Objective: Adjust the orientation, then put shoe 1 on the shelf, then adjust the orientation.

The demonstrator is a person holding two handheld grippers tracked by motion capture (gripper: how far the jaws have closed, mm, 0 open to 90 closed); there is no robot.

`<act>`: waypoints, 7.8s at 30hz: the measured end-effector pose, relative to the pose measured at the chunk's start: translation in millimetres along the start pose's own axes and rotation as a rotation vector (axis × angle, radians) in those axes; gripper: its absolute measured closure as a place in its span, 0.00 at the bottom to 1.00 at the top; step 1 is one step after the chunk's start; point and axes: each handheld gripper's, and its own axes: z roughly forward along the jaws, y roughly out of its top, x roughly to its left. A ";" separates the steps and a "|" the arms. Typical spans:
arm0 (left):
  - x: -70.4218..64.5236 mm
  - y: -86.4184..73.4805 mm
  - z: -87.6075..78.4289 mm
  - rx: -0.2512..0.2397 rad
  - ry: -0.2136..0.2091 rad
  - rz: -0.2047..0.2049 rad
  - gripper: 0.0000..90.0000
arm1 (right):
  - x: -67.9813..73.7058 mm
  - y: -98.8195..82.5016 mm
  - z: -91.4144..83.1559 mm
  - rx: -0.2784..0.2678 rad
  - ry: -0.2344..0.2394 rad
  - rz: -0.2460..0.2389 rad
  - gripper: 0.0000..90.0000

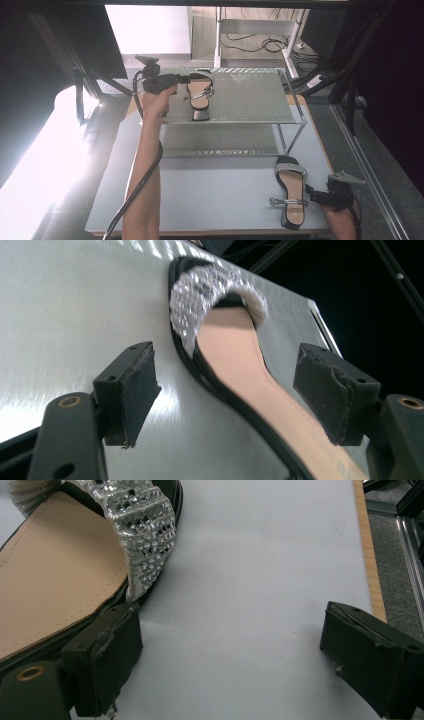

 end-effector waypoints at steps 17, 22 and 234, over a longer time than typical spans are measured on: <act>-15.7 -39.8 -57.3 -0.025 -0.069 0.085 0.21 | 0.0 0.1 0.0 0.001 -0.001 -0.001 0.11; -21.8 -51.4 -74.1 -0.041 -0.086 0.110 0.21 | 0.0 0.0 0.0 0.001 -0.001 -0.002 0.11; 21.8 -290.5 0.3 0.199 0.386 0.577 0.03 | 55.2 184.5 -61.6 0.092 0.700 0.549 0.81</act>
